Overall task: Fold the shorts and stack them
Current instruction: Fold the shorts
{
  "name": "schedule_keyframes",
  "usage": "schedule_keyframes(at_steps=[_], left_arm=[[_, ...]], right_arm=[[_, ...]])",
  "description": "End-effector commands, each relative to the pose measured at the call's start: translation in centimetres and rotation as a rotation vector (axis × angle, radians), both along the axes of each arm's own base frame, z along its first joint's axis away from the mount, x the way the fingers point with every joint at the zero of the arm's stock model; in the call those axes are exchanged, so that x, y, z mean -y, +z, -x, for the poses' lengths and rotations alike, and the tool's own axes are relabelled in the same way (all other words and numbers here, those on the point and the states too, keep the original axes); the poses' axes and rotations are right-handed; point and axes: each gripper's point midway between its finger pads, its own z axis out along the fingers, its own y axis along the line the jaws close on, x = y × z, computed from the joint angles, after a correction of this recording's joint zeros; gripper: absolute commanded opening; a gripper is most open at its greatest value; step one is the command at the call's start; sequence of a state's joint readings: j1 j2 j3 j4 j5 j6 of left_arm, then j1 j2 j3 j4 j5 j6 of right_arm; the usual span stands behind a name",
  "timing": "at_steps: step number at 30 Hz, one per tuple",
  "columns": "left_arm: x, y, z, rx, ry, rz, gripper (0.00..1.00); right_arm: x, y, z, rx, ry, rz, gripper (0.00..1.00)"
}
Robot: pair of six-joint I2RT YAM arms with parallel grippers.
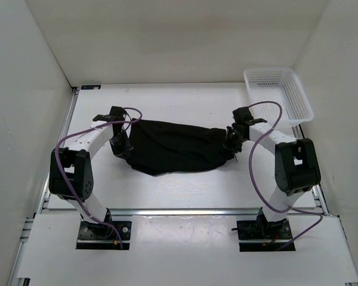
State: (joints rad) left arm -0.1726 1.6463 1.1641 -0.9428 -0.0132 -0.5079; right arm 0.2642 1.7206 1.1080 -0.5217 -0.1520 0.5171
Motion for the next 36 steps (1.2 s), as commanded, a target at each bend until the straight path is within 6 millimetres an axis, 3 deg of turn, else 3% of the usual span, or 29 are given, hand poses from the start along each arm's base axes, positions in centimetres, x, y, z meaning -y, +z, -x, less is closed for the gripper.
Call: schedule_keyframes(at_steps=[1,2,3,11,15,21,25,27,29,33,36], left_arm=[[0.0,1.2,-0.9,0.042,-0.008,-0.010,0.10],[0.0,1.2,-0.9,0.042,-0.008,-0.010,0.10],[0.0,1.2,-0.9,0.042,-0.008,-0.010,0.10],[-0.4,1.2,-0.7,0.036,-0.004,-0.029,0.10],[-0.4,0.9,-0.7,0.027,-0.005,-0.031,0.10],[-0.5,0.6,-0.6,0.018,-0.014,-0.034,0.10],[-0.5,0.6,-0.6,0.018,-0.014,-0.034,0.10],[-0.5,0.9,-0.7,0.027,-0.023,-0.035,0.10],[-0.3,0.9,-0.6,0.026,-0.024,-0.026,0.10],[-0.4,0.4,-0.3,0.008,-0.025,-0.029,0.10],[-0.1,0.4,-0.3,0.008,-0.034,-0.029,0.10]], right_arm=[[-1.2,2.1,-0.6,0.069,0.012,-0.081,0.19],[-1.0,2.4,-0.8,0.085,0.005,-0.069,0.04],[-0.9,3.0,-1.2,0.105,-0.008,-0.065,0.00],[1.4,8.5,-4.2,0.296,-0.120,0.029,0.00],[1.8,8.2,-6.4,0.300,-0.146,0.061,0.00],[3.4,4.9,-9.0,0.258,-0.191,0.198,0.01],[4.5,6.1,-8.9,0.289,-0.221,0.241,0.30],[4.7,7.8,-8.3,0.330,-0.230,0.261,0.54],[4.6,9.1,-7.1,0.358,-0.224,0.285,0.58],[4.7,9.5,-4.5,0.352,-0.225,0.267,0.58],[3.4,8.3,-3.0,0.319,-0.177,0.193,0.69]])
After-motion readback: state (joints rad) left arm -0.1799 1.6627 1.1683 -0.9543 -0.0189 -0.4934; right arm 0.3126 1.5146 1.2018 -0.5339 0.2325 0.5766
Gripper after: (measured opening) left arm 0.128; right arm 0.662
